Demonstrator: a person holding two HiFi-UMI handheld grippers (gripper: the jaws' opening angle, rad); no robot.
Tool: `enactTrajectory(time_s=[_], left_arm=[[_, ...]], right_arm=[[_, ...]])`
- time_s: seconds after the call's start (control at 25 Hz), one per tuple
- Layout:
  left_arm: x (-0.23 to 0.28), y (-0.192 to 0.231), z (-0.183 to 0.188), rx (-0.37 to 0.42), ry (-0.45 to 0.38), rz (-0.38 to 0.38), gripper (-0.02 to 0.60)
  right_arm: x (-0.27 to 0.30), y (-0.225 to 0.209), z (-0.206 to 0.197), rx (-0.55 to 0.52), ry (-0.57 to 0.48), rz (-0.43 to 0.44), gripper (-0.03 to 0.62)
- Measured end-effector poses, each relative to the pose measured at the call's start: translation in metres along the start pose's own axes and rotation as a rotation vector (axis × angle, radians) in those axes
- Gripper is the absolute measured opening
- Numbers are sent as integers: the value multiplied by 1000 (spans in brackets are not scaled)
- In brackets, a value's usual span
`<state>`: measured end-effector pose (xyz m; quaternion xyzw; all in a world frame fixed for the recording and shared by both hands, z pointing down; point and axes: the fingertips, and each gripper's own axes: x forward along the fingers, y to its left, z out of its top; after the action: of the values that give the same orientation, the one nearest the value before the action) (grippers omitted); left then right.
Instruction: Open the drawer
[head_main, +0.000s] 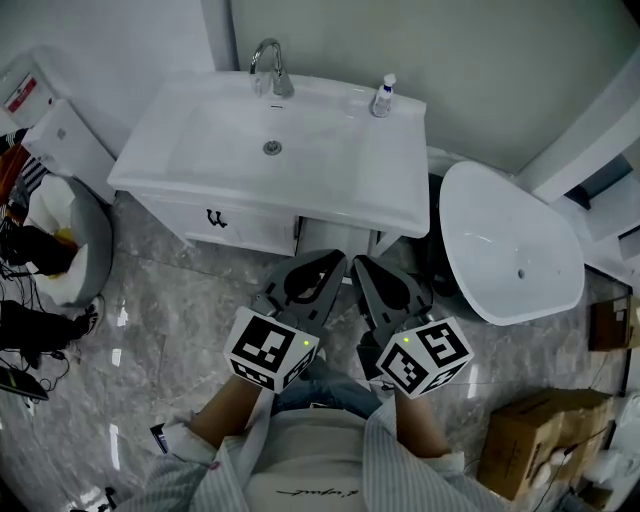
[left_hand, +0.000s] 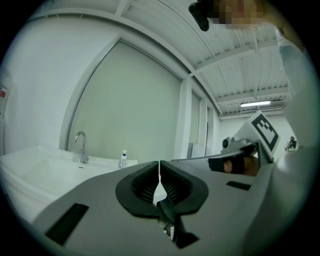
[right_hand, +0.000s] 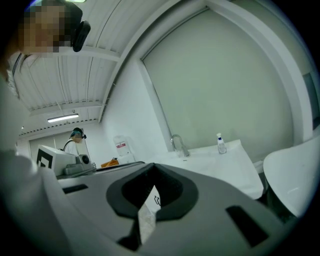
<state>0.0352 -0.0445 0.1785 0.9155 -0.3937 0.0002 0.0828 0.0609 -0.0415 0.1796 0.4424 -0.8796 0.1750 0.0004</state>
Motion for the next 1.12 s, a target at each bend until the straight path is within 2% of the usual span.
enactTrajectory(time_s=[0.44,0.64,0.76,0.96,1.12], left_arm=[[1,4,1,13,6,-15,23],[0,8,1,-24,-1,-16,23],[-1,8,2,-15,-2,-8,23],[0,7,0,-36,3,-31,23],[1,1,-5,-12,22,-66,23]], right_arm=[[5,0,-6,2,31,12,9],[5,0,-7,-11,33,11,9],[4,-1,-7,-6,32,12,9],[2,-1,-9,-1,44,20,9],[-1,-6,-10,10,48,18,9]])
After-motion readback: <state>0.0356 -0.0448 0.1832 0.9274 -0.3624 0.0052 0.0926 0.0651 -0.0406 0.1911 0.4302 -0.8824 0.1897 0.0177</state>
